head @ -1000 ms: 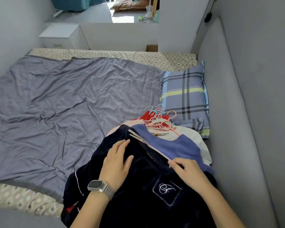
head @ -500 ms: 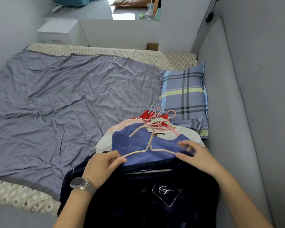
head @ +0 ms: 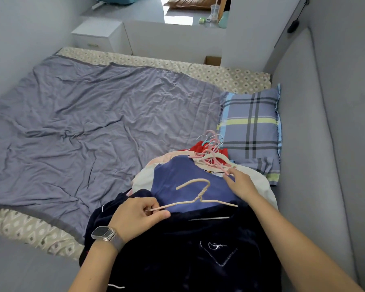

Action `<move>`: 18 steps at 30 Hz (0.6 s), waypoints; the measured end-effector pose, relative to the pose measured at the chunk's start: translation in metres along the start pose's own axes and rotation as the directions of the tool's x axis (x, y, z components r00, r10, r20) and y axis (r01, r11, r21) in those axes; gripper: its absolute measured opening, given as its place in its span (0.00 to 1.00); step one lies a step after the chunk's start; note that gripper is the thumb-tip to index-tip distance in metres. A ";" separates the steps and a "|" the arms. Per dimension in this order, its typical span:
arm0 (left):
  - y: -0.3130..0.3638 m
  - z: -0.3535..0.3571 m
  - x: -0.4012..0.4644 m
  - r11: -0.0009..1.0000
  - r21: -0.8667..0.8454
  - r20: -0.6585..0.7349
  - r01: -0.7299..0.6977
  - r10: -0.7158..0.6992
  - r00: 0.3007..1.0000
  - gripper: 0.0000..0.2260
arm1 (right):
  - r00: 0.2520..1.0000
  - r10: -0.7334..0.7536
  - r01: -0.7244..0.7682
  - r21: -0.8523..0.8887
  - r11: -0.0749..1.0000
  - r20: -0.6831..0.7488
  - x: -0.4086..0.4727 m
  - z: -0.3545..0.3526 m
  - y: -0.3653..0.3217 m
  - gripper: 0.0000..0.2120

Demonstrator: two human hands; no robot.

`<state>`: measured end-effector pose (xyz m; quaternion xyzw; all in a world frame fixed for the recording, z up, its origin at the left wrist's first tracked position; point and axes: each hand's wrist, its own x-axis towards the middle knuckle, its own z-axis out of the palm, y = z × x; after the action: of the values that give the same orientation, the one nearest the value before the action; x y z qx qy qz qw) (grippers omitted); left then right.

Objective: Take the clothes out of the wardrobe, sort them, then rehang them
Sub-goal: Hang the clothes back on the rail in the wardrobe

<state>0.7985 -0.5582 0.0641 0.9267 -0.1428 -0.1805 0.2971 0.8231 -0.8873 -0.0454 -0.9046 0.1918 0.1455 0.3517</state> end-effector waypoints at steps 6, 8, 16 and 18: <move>-0.009 -0.004 0.001 0.999 0.006 -0.183 -0.037 0.038 0.982 0.20 | 0.964 -0.240 0.187 0.347 0.919 0.117 -0.072 -0.030 -0.028 0.13; -0.008 -0.008 0.003 0.995 -0.051 -0.248 -0.086 0.071 0.966 0.19 | 0.931 -0.257 0.128 0.429 0.894 0.259 -0.098 -0.046 -0.036 0.11; 0.013 -0.020 0.016 0.995 -0.029 0.040 -0.100 0.101 0.994 0.19 | 0.858 -0.288 0.106 0.401 0.910 0.425 -0.139 -0.060 -0.043 0.11; 0.009 -0.018 0.012 0.997 -0.005 0.107 -0.080 0.080 0.991 0.19 | 0.855 -0.293 0.135 0.362 0.922 0.428 -0.147 -0.057 -0.045 0.12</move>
<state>0.8159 -0.5604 0.0802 0.9090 -0.1957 -0.2180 0.2965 0.7212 -0.8602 0.0801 -0.7880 0.0174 0.2889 0.5433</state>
